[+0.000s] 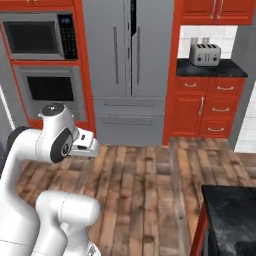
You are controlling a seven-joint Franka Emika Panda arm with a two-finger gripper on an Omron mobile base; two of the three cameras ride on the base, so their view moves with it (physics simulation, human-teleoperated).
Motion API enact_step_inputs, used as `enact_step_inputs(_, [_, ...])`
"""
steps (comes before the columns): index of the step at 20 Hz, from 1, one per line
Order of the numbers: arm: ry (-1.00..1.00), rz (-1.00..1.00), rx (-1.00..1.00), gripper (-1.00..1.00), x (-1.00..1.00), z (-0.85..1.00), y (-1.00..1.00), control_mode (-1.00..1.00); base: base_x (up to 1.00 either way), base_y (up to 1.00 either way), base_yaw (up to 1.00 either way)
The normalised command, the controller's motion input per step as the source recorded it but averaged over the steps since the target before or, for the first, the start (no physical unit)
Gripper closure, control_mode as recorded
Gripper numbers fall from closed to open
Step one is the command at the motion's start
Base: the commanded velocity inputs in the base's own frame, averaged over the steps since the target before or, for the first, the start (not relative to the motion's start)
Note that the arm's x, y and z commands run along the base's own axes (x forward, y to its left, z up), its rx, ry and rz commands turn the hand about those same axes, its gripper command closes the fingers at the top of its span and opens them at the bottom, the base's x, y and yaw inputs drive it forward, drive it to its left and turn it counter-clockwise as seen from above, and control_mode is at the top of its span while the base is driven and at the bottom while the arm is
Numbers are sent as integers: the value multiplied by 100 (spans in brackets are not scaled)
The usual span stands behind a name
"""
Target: Four empty soda cans are scattered around the kitchen. Gather all the cans and cluster them next to the stove for recycling.
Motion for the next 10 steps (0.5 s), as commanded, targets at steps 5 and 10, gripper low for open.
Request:
enact_step_inputs(5, [0, 0, 0, -100, 0, 0, 0, 100, 100, 48, -47])
enact_step_inputs(10, [0, 0, 0, -100, 0, 0, 0, 100, 100, 38, -46])
